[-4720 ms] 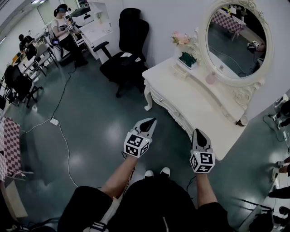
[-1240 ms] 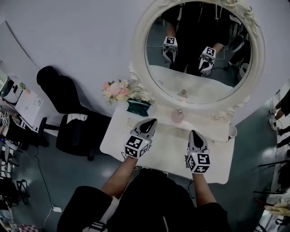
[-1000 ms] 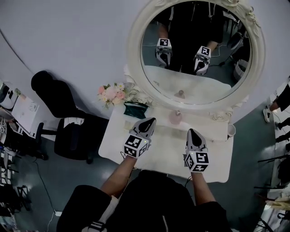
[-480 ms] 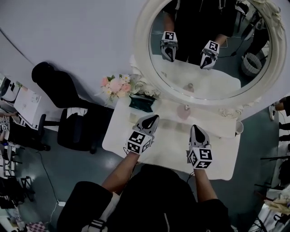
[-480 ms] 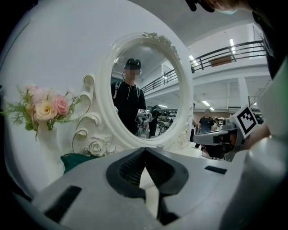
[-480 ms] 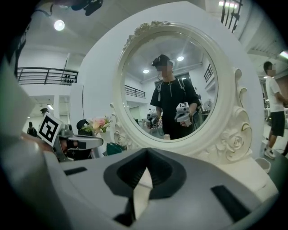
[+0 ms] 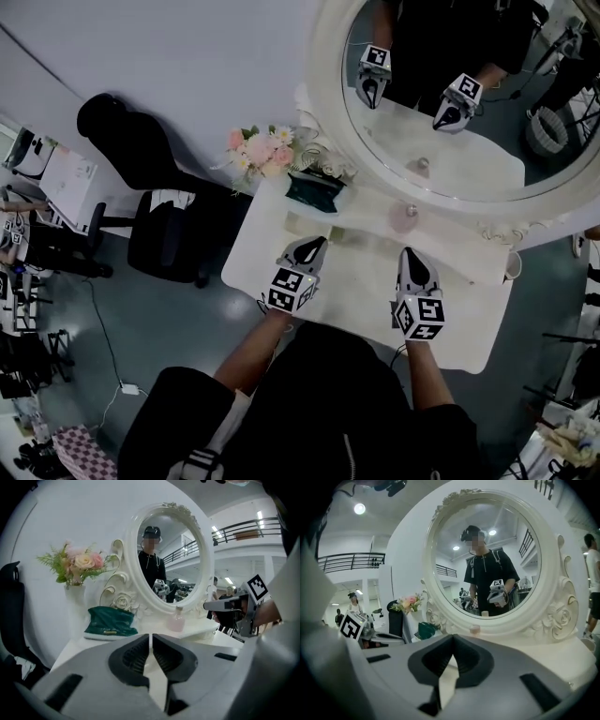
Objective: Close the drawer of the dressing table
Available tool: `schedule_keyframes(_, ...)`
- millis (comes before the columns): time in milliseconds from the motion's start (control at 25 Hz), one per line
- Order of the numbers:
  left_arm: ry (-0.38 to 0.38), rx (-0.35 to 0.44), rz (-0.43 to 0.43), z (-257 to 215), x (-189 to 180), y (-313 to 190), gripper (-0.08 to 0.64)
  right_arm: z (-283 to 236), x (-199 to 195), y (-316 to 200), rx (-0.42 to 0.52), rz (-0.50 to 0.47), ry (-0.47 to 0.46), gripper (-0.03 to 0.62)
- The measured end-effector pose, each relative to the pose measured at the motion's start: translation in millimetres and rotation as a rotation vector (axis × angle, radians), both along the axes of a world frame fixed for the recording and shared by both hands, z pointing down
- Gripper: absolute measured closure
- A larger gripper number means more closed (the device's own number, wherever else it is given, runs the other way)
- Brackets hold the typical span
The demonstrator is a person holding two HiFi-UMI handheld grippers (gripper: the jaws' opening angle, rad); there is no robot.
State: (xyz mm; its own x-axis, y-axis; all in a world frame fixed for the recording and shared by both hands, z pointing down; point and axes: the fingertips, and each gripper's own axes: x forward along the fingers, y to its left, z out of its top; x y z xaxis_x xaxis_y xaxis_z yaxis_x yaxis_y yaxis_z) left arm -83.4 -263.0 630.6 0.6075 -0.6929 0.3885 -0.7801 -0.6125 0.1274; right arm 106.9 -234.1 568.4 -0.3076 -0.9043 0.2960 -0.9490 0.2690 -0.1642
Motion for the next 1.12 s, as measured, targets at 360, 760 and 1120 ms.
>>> schedule_keyframes(360,-0.082,-0.221,-0.191,89,-75,19,0.377,-2,-7,-3,-0.011,-0.029,0.016,0.592)
schedule_keyframes(760,-0.008,-0.386,-0.304,141,-84,6,0.382,-1,6,7,-0.023,0.008,0.039,0.592)
schedule_keyframes(1120,0.052,-0.39,-0.314,146,-80,-3,0.44,1,19,15,-0.029,0.053,0.051,0.592)
